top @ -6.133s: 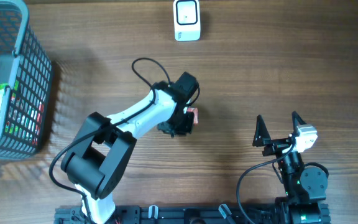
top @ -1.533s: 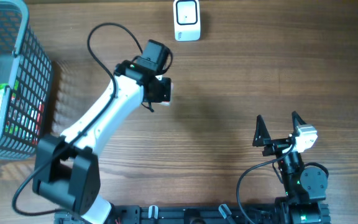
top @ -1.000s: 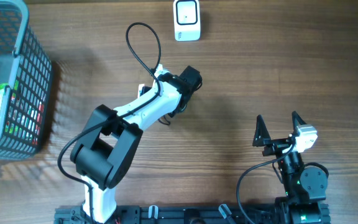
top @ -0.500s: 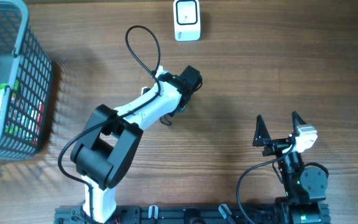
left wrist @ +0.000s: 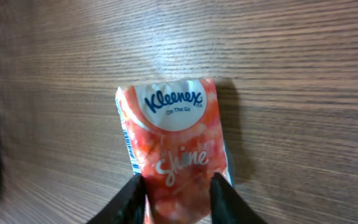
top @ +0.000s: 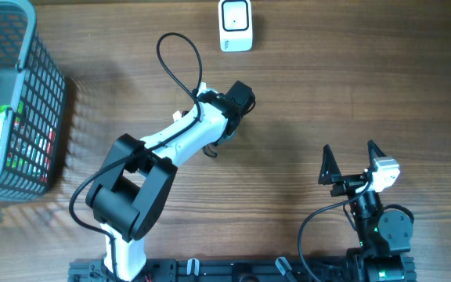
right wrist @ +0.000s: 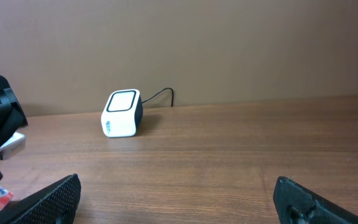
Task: Scan the item barcode
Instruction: 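Carry the tissue pack toward the white scanner, barcode facing it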
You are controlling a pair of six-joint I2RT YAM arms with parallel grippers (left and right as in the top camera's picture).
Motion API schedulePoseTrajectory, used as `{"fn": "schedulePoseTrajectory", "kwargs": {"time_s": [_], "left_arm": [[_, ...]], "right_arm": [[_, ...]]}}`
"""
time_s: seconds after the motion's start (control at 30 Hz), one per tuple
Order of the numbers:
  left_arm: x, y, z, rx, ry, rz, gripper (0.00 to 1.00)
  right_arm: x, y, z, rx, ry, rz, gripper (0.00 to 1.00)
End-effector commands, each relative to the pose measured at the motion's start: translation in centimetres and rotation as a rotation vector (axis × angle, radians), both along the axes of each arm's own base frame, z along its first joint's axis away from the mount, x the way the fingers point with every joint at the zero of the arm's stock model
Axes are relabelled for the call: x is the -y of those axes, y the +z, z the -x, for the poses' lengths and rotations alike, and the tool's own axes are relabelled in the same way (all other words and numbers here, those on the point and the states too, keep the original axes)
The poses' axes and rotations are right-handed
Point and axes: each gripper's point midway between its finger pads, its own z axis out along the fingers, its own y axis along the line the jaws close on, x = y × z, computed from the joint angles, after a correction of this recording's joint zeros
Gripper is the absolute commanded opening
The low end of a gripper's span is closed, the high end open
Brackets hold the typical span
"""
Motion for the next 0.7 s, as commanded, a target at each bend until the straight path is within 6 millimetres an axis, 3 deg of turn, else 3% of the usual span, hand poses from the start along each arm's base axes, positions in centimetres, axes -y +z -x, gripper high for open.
{"fn": "schedulePoseTrajectory", "kwargs": {"time_s": [0.0,0.3,0.53,0.67], "left_arm": [[1.0,1.1,-0.6,0.034,-0.004,0.053,0.28],[1.6,1.2,-1.5,0.075,-0.004,0.083,0.29],[1.8,1.4,-1.8,0.075,-0.025,0.080,0.04],[-0.2,4.1,-3.0,0.117,-0.079,-0.098,0.04]], "right_arm": [[0.3,0.1,0.0,0.008,-0.015,-0.001,0.99],[0.3,0.1,0.0,0.008,-0.015,-0.001,1.00],[0.3,0.2,0.0,0.008,-0.015,-0.001,1.00],[0.3,0.2,0.0,0.008,-0.015,-0.001,1.00]]}}
